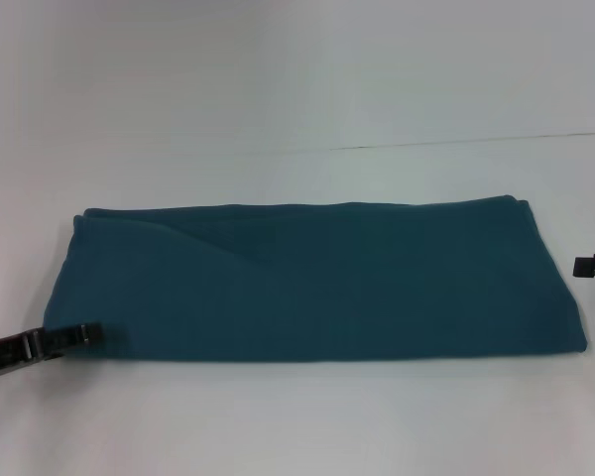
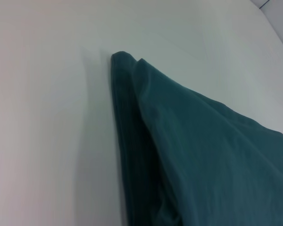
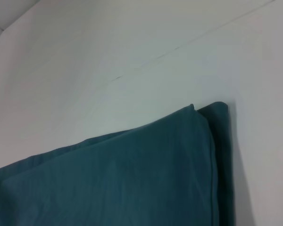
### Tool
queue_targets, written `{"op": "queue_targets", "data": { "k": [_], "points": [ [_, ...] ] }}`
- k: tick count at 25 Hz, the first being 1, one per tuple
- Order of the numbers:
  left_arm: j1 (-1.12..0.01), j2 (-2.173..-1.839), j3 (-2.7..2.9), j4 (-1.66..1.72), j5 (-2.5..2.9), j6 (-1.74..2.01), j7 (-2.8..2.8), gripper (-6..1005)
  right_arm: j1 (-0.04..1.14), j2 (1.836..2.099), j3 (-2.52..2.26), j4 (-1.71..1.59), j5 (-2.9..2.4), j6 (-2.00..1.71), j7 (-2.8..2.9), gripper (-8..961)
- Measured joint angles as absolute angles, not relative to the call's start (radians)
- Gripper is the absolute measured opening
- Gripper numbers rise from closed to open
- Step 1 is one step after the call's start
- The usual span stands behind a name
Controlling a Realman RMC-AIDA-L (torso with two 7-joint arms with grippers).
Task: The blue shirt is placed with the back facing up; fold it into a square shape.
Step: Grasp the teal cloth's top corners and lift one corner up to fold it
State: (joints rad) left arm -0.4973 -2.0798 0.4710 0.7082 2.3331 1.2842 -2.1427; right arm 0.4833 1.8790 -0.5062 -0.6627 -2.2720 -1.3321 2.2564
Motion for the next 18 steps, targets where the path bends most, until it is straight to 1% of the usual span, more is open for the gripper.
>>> {"op": "queue_targets", "data": {
  "k": [12,18],
  "points": [
    [-0.507,-2.079,0.471,0.706,2.333,1.278,-2.143,826,0.483,1.88,-0.506,-0.663,-2.272,-1.33,2.256,728],
    [-0.506,-2.077,0.472,0.706,2.333,1.273,-2.143,658,0.484,1.881,-0.506,-0.663,-2.272,-1.33,2.257,728]
  ]
}}
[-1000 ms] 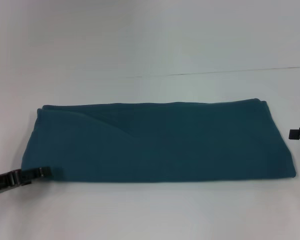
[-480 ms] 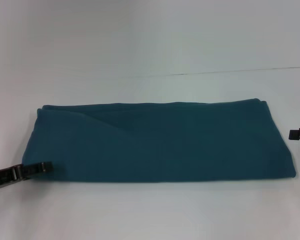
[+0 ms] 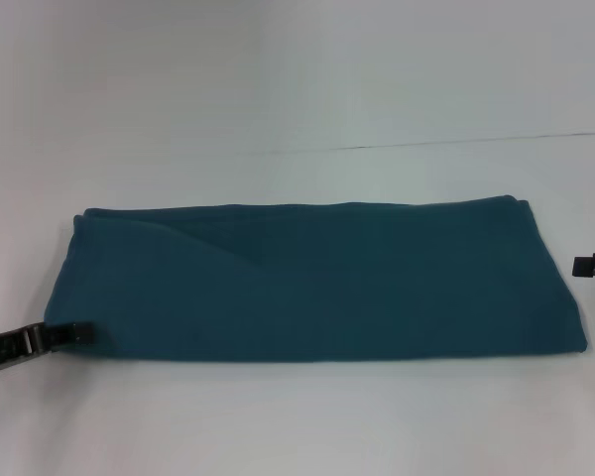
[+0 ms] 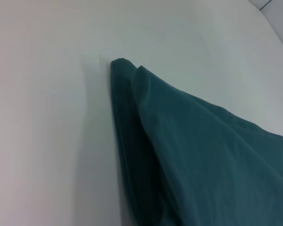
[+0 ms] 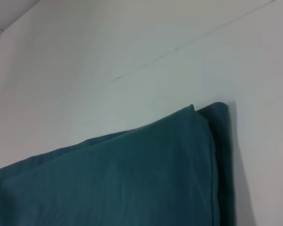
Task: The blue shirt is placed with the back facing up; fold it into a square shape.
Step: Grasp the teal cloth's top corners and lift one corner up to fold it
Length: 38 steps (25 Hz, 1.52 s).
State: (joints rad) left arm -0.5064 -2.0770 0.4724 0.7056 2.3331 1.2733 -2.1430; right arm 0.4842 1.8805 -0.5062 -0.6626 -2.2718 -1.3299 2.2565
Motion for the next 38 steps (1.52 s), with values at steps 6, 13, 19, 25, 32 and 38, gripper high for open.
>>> {"op": "queue_targets", "data": {
  "k": [6,13,19,25,32,38],
  "points": [
    [-0.506,-2.077,0.473,0.704,2.333,1.271,-2.144,297,0.484,1.883,-0.506,-0.663,-2.272,-1.33,2.256,729],
    [-0.499,-2.077,0.465,0.708,2.333,1.264,-2.145,29,0.486,1.887,-0.507,-0.663,-2.269,-1.33,2.249,689],
    [-0.49,-2.076,0.45,0.715,2.333,1.262,-2.142,24,0.49,1.896,-0.507,-0.663,-2.269,-1.322,2.248,656],
    [-0.471,-2.066,0.41,0.731,2.333,1.26,-2.137,20,0.491,1.905,-0.506,-0.663,-2.267,-1.313,2.234,375],
    [-0.433,-2.056,0.361,0.779,2.338,1.268,-2.142,20,0.509,1.919,-0.506,-0.664,-2.264,-1.292,2.227,144],
    [-0.423,-2.05,0.319,0.795,2.357,1.283,-2.142,20,0.525,1.935,-0.506,-0.664,-2.264,-1.284,2.219,18]
  ]
}}
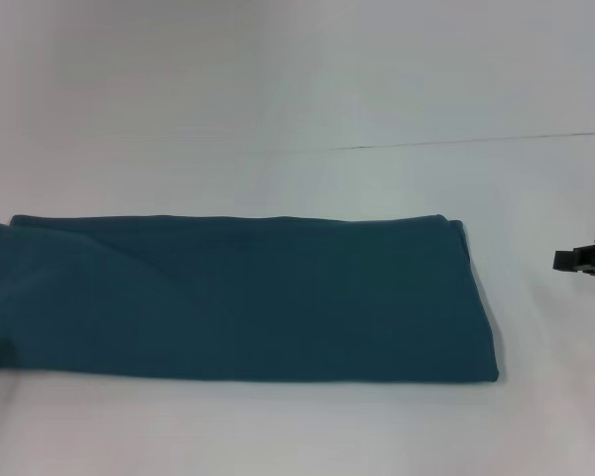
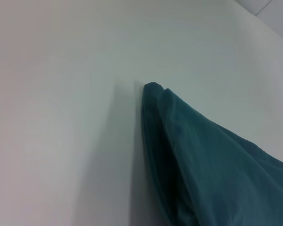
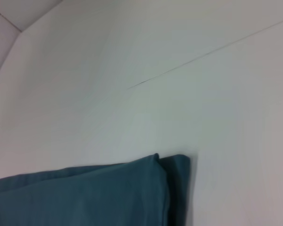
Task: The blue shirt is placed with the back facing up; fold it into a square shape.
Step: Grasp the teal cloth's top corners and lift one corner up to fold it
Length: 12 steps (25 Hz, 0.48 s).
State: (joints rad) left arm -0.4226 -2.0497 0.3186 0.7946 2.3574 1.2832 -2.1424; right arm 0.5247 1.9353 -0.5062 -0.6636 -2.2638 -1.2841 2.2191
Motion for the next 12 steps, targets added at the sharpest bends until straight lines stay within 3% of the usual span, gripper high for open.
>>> {"op": "queue_targets", "data": {
  "k": [12],
  "points": [
    [-0.421,-2.046,0.314,0.81,2.358,1.294,-2.144,20,0.527,1.949,-0.506,-0.663,-2.262,-1.256,2.205,19]
  ]
}}
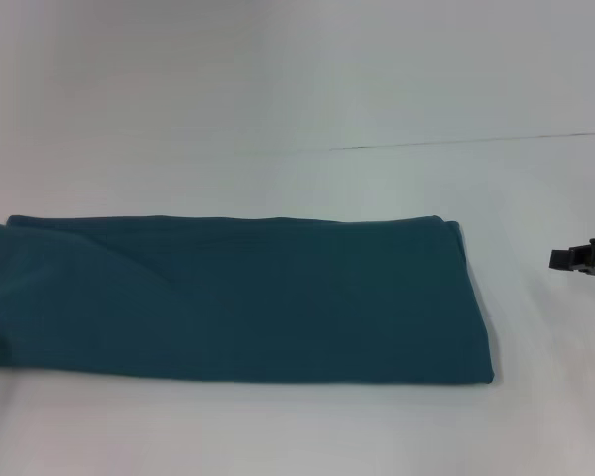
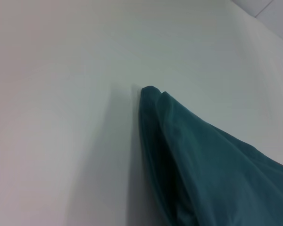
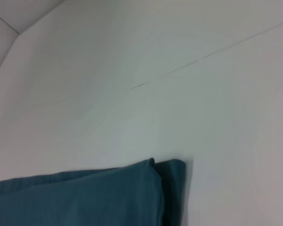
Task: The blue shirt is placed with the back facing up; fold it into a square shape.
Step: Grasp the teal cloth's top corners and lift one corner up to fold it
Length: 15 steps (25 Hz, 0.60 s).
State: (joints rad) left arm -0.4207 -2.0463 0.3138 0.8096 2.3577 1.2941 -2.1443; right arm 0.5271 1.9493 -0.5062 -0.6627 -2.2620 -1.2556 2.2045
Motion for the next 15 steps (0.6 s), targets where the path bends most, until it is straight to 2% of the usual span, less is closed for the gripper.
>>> {"op": "queue_targets", "data": {
  "k": [4,9,15],
  "points": [
    [-0.421,-2.045,0.302,0.81,2.344,1.327,-2.142,20,0.531,1.959,-0.506,-0.662,-2.23,-1.257,2.165,19],
    [-0.43,-2.041,0.291,0.811,2.28,1.419,-2.115,20,0.539,1.988,-0.514,-0.661,-2.172,-1.253,2.071,19],
    [-0.438,-2.038,0.291,0.82,2.151,1.531,-2.083,20,0.574,2.044,-0.513,-0.635,-2.154,-1.226,1.911,20]
  ]
}}
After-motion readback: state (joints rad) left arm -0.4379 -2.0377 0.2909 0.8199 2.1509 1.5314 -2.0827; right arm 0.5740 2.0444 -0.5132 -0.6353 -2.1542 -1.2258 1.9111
